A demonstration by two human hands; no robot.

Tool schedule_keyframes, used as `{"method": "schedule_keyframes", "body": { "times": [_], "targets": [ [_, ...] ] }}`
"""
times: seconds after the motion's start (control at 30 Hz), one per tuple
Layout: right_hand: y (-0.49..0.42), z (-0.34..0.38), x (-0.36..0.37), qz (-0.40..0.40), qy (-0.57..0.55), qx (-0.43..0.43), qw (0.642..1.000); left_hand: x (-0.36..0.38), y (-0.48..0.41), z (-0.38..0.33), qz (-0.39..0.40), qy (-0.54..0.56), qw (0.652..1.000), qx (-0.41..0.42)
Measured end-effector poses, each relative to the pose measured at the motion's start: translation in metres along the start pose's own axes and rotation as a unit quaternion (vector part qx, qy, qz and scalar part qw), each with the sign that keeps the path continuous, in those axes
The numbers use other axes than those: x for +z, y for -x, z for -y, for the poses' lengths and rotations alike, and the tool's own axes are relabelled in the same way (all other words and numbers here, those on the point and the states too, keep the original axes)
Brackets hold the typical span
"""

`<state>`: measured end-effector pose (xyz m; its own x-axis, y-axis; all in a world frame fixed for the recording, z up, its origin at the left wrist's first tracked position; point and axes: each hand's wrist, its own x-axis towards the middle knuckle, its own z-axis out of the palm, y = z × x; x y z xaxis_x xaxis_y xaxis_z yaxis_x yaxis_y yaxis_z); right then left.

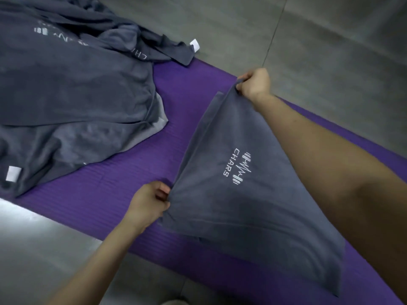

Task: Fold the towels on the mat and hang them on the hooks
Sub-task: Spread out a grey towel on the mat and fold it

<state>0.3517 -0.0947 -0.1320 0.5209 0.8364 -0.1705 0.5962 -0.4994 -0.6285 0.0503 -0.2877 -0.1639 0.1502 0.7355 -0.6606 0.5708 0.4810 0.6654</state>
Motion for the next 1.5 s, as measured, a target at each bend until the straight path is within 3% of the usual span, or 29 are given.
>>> {"method": "schedule_keyframes", "body": {
  "times": [0.07, 0.17, 0.27, 0.37, 0.53, 0.63, 0.77, 0.97, 1.13, 1.2, 1.27, 1.37, 1.43, 1.5],
  "targets": [
    [0.007, -0.007, 0.024, 0.061, -0.017, 0.008, 0.998, 0.005, -0.008, 0.003, -0.024, -0.070, 0.997, 0.019],
    [0.029, -0.023, 0.045, 0.145, -0.135, -0.005, 0.980, 0.008, -0.013, 0.006, -0.037, -0.126, 0.991, 0.030],
    [0.040, -0.039, 0.034, 0.110, -0.258, -0.017, 0.960, 0.005, -0.016, -0.002, -0.095, -0.268, 0.957, 0.065],
    [0.063, -0.068, 0.008, 0.039, -0.309, 0.001, 0.950, 0.013, -0.032, -0.027, -0.176, -0.310, 0.911, 0.207],
    [0.127, -0.168, -0.039, -0.040, -0.100, 0.024, 0.994, 0.055, -0.103, -0.086, -0.126, -0.323, 0.838, 0.421],
    [0.164, -0.212, -0.059, -0.112, 0.024, 0.050, 0.992, 0.086, -0.142, -0.117, -0.087, -0.356, 0.801, 0.474],
    [0.209, -0.242, -0.059, -0.095, 0.161, -0.013, 0.982, 0.117, -0.172, -0.147, -0.062, -0.430, 0.787, 0.438],
    [0.249, -0.293, -0.058, -0.035, 0.289, -0.004, 0.957, 0.122, -0.204, -0.151, -0.107, -0.492, 0.778, 0.376],
    [0.254, -0.294, -0.066, -0.062, 0.210, 0.000, 0.976, 0.124, -0.195, -0.153, -0.110, -0.466, 0.791, 0.380],
    [0.271, -0.290, -0.071, -0.106, 0.114, 0.018, 0.988, 0.120, -0.173, -0.141, -0.115, -0.423, 0.787, 0.433],
    [0.295, -0.284, -0.079, -0.160, 0.051, 0.014, 0.986, 0.119, -0.137, -0.120, -0.117, -0.361, 0.756, 0.533],
    [0.338, -0.286, -0.086, -0.188, 0.036, 0.012, 0.981, 0.120, -0.068, -0.076, -0.005, -0.292, 0.755, 0.587],
    [0.362, -0.294, -0.086, -0.172, 0.064, 0.014, 0.983, 0.123, -0.033, -0.047, 0.078, -0.297, 0.760, 0.573],
    [0.375, -0.308, -0.083, -0.162, 0.134, 0.027, 0.977, 0.127, -0.014, -0.025, 0.119, -0.342, 0.743, 0.562]
  ]
}}
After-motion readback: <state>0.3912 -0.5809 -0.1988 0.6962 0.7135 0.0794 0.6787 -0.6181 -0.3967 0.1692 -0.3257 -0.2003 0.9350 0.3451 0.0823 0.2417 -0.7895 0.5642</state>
